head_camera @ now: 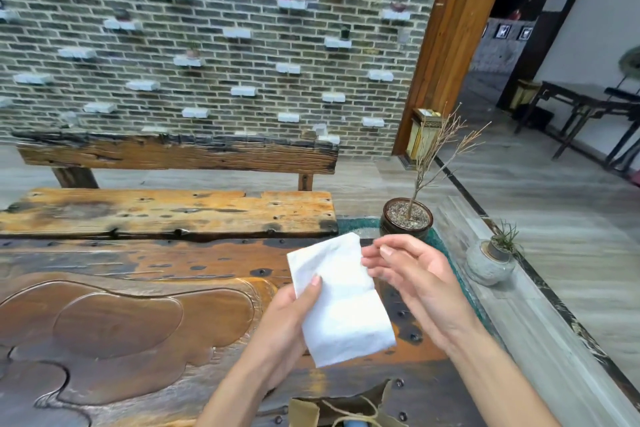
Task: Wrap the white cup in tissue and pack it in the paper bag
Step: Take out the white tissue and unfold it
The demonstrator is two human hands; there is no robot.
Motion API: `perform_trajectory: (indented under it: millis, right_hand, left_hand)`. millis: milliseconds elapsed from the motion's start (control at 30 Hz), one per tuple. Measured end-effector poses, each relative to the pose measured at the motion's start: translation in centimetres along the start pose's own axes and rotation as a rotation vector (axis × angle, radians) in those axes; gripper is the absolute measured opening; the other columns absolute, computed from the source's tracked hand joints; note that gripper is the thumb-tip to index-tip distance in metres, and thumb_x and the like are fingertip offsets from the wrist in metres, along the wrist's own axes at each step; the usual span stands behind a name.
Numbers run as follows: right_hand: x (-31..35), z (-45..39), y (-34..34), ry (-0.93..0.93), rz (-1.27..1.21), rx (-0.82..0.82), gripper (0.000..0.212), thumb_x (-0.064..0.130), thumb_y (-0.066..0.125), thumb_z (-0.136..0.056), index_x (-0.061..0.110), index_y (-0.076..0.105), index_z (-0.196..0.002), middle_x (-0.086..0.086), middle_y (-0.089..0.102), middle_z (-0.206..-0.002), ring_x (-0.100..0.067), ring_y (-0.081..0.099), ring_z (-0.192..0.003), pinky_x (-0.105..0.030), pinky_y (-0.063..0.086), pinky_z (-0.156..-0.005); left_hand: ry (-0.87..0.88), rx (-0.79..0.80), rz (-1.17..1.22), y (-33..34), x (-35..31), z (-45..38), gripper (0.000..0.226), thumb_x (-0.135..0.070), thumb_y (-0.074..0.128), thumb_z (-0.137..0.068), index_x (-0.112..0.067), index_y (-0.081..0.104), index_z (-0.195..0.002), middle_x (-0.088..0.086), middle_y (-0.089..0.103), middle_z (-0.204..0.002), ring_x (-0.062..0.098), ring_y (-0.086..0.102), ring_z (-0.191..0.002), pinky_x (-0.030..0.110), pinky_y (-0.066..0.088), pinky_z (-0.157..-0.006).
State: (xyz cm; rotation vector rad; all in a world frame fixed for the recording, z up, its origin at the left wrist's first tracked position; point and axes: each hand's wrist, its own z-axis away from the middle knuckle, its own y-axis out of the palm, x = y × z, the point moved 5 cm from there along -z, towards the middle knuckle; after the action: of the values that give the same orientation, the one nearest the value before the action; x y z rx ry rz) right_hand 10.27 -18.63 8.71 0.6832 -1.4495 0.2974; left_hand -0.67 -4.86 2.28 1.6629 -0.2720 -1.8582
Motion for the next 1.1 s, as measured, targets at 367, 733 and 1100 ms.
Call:
perform_trajectory:
  millis: [367,733,1100]
  right_hand:
    - [-3.4,0.1,1.8,0.284,0.106,0.118,0.048,-0.002,0.083,-0.070,0.003,0.068,-0.116,-0.017,0.076,-0.109,-0.035,0.071,-0.104,-0.042,0.058,-0.087]
    - [-0.7,-1.9,2.2,0.080,0.166,0.036,0.039,0.002,0.082,-0.074,0.010,0.069,-0.110,-0.010,0.078,-0.105,-0.030,0.073,-0.100,-0.050,0.058,-0.087]
    - [0.9,-3.1,1.3,0.012,0.222,0.130,0.032,-0.003,0.074,-0.081,0.005,0.070,-0.111,-0.011,0.077,-0.109,-0.032,0.071,-0.106,-0.042,0.058,-0.090]
  left_hand:
    - [-0.023,0.009,-0.139,1.4,-2.6,-0.7,0.040,-0.032,0.050,-0.098,-0.001,0.065,-0.119,0.023,0.070,-0.117,0.041,0.065,-0.113,0.056,0.046,-0.104]
    - [0.204,-0.054,-0.510,1.0,-6.6,-1.3,0.018,-0.010,0.067,-0.088,-0.008,0.073,-0.105,0.009,0.078,-0.098,0.022,0.073,-0.088,0.027,0.057,-0.066]
    - [0.280,-0.096,-0.620,0.8,-8.7,-0.9,0.018,-0.017,0.064,-0.091,-0.020,0.074,-0.106,0.000,0.079,-0.098,0.015,0.074,-0.093,0.030,0.057,-0.075]
